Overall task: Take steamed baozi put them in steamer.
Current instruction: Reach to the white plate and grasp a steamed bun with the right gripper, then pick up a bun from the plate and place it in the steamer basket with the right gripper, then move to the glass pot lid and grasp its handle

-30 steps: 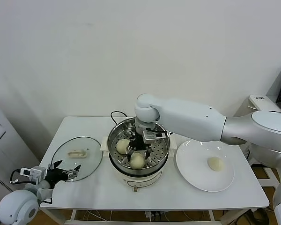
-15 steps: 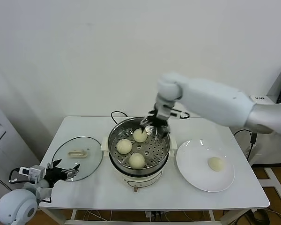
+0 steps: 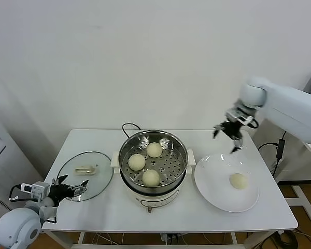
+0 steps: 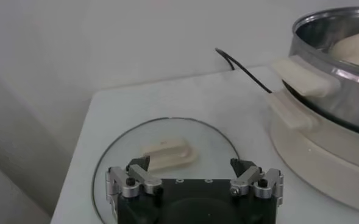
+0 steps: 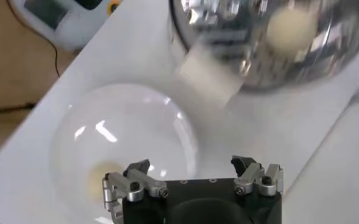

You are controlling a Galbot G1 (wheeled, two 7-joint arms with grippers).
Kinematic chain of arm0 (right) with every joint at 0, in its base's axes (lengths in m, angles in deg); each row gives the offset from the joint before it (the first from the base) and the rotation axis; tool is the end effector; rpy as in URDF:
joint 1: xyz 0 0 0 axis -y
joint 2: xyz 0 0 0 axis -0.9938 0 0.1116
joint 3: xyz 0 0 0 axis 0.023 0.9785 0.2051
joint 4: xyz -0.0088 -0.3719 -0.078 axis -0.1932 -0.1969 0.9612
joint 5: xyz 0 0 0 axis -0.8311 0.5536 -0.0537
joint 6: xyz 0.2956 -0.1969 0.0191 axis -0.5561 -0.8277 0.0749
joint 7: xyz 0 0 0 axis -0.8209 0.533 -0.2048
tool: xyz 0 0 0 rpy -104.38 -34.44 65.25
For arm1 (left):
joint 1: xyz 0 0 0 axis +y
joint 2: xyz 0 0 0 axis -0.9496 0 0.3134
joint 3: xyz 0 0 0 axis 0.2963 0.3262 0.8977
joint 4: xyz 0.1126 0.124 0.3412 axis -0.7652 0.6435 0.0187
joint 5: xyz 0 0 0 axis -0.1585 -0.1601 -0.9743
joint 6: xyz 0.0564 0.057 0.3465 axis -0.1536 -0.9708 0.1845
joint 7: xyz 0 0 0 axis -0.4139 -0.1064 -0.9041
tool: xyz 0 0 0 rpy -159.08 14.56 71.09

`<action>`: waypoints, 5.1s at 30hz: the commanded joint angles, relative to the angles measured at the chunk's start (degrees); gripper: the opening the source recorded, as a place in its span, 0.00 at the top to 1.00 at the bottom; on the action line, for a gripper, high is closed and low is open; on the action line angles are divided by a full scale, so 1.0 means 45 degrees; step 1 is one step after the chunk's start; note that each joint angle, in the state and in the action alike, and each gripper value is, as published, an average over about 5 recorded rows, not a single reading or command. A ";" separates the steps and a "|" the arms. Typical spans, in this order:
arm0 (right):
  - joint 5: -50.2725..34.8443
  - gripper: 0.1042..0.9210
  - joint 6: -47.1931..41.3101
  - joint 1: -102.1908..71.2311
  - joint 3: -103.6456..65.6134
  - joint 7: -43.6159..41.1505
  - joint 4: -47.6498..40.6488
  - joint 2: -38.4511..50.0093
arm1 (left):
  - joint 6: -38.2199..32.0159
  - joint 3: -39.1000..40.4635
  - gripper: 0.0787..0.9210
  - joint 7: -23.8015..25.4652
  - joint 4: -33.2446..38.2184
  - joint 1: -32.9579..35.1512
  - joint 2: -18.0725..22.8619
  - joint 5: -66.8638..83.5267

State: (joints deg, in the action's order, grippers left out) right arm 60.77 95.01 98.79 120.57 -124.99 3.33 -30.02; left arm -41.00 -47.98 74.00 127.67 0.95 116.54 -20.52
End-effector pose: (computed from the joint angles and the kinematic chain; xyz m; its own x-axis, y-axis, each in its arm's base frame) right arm 0.5946 -0.1993 -0.0472 -0.0697 -0.1247 0.9897 -0.8891 -0.4421 -0.1183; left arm 0.2520 0.1662 -0.2600 -0.8255 0.1153 0.5525 0.2017 0.9745 0.0980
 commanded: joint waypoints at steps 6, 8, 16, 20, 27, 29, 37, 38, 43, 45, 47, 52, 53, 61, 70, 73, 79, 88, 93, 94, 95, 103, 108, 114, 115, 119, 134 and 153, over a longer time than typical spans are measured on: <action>0.0875 0.12 -0.0108 -0.4292 -0.2574 0.0761 -0.2734 0.1137 | 0.0058 0.0038 0.12 -0.0009 0.0044 -0.0043 0.0031 -0.0016; 0.0996 0.12 0.0020 -0.4776 -0.3006 0.0939 -0.3028 0.0897 | 0.0065 0.0035 0.12 -0.0005 0.0070 -0.0034 0.0016 -0.0015; 0.1367 0.12 0.0264 -0.5898 -0.4114 0.1461 -0.3808 -0.0139 | 0.0056 0.0023 0.12 -0.0004 0.0082 -0.0010 -0.0013 -0.0013; 0.1606 0.12 0.0301 -0.6101 -0.4223 0.1479 -0.3987 -0.0417 | 0.0055 0.0020 0.12 -0.0006 0.0115 0.0011 -0.0009 -0.0013; 0.2091 0.12 0.0208 -0.6523 -0.4566 0.1526 -0.4224 -0.0712 | 0.0057 0.0014 0.12 -0.0012 0.0151 0.0032 -0.0004 -0.0013; 0.2314 0.13 0.0174 -0.6613 -0.4726 0.1553 -0.4321 -0.0781 | 0.0056 0.0011 0.12 -0.0013 0.0156 0.0039 -0.0006 -0.0014; 0.2510 0.34 -0.0201 -0.6716 -0.4882 0.1530 -0.4127 -0.0616 | 0.0179 -0.0021 0.12 -0.0054 0.0322 0.0091 0.0045 -0.0045; 0.2437 0.37 -0.0265 -0.6698 -0.4863 0.1522 -0.4019 -0.0554 | 0.0186 -0.0030 0.12 -0.0057 0.0331 0.0092 0.0045 -0.0045; 0.1217 0.52 -0.0891 -0.5914 -0.3989 0.1518 -0.3009 0.0098 | 0.0234 -0.0073 0.12 -0.0090 0.0351 0.0070 0.0058 -0.0040; 0.0495 0.54 -0.1239 -0.5024 -0.2949 0.1529 -0.2372 0.0486 | 0.0249 -0.0082 0.12 -0.0103 0.0363 0.0066 0.0055 -0.0039; -0.0485 0.54 -0.1645 -0.3513 -0.1465 0.1544 -0.1619 0.0832 | 0.0260 -0.0083 0.12 -0.0115 0.0365 0.0056 0.0052 -0.0039; -0.3620 0.55 -0.2940 0.0585 0.2501 0.1638 0.0295 0.1057 | 0.0288 -0.0074 0.12 -0.0139 0.0399 0.0033 0.0068 -0.0040; -0.4133 0.55 -0.3199 0.1205 0.3075 0.1703 0.0607 0.1002 | 0.0290 -0.0072 0.12 -0.0140 0.0405 0.0034 0.0063 -0.0041; -0.7745 0.55 -0.5577 0.4162 0.5288 0.2361 0.2297 -0.0678 | 0.0287 0.0010 0.12 -0.0136 0.0407 0.0011 0.0009 -0.0049; -1.0233 0.55 -0.7462 0.4780 0.5512 0.3011 0.2774 -0.2744 | 0.0269 0.0028 0.12 -0.0128 0.0498 0.0035 -0.0051 -0.0056; -1.0485 0.55 -0.7891 0.4532 0.5225 0.3465 0.2915 -0.3269 | 0.0257 0.0032 0.12 -0.0126 0.0491 0.0042 -0.0045 -0.0061; -1.0438 0.55 -0.8493 0.3746 0.4703 0.4342 0.2953 -0.4242 | 0.0253 0.0043 0.12 -0.0126 0.0470 0.0027 -0.0022 -0.0073; -0.9901 0.55 -0.8808 0.2339 0.4385 0.4974 0.2501 -0.5058 | 0.0260 0.0012 0.12 -0.0130 0.0470 0.0032 0.0021 -0.0076; -0.9255 0.55 -0.8873 0.1511 0.4268 0.5128 0.2250 -0.5240 | 0.0260 -0.0029 0.12 -0.0130 0.0435 0.0056 0.0022 -0.0074; -0.9157 0.55 -0.8880 0.1428 0.4261 0.5146 0.2205 -0.5253 | 0.0259 -0.0038 0.12 -0.0130 0.0425 0.0063 0.0019 -0.0074; -0.9074 0.55 -0.8889 0.1356 0.4256 0.5165 0.2164 -0.5259 | 0.0259 -0.0048 0.12 -0.0129 0.0418 0.0069 0.0015 -0.0073; -0.8702 0.52 -0.8928 0.0925 0.3922 0.5531 0.1947 -0.5141 | 0.0254 -0.0101 0.12 -0.0130 0.0372 0.0054 -0.0015 -0.0058; -0.8988 0.37 -0.8884 0.1036 0.3170 0.5457 0.1964 -0.4752 | 0.0255 -0.0080 0.12 -0.0132 0.0337 0.0037 0.0016 -0.0058; -1.0138 0.17 -0.8647 0.1115 0.1181 0.5833 0.2257 -0.2775 | 0.0234 -0.0110 0.12 -0.0131 0.0271 0.0040 0.0080 -0.0064; -1.0405 0.15 -0.8467 0.0937 0.0661 0.6208 0.2290 -0.2315 | 0.0234 -0.0121 0.12 -0.0131 0.0261 0.0032 0.0099 -0.0070; -1.1659 0.12 -0.6785 -0.0576 -0.1669 0.8850 0.2524 -0.0463 | 0.0216 -0.0143 0.12 -0.0125 0.0279 0.0004 0.0188 -0.0116; -0.8085 0.12 -0.1275 -1.4813 -1.6154 1.5354 0.4338 0.0769 | -0.0687 0.0023 0.12 0.0240 0.0057 -0.0196 0.0311 -0.1607; -0.1928 0.12 -0.0334 -2.1305 -2.3997 1.5408 0.4379 -0.3986 | -0.8922 0.0998 0.12 0.0553 -0.3956 -0.0285 0.1195 -1.6785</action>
State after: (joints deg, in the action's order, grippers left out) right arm 37.92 89.70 20.43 34.44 -58.52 22.34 -39.40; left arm -60.64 -44.88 77.23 120.23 0.48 119.24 -56.59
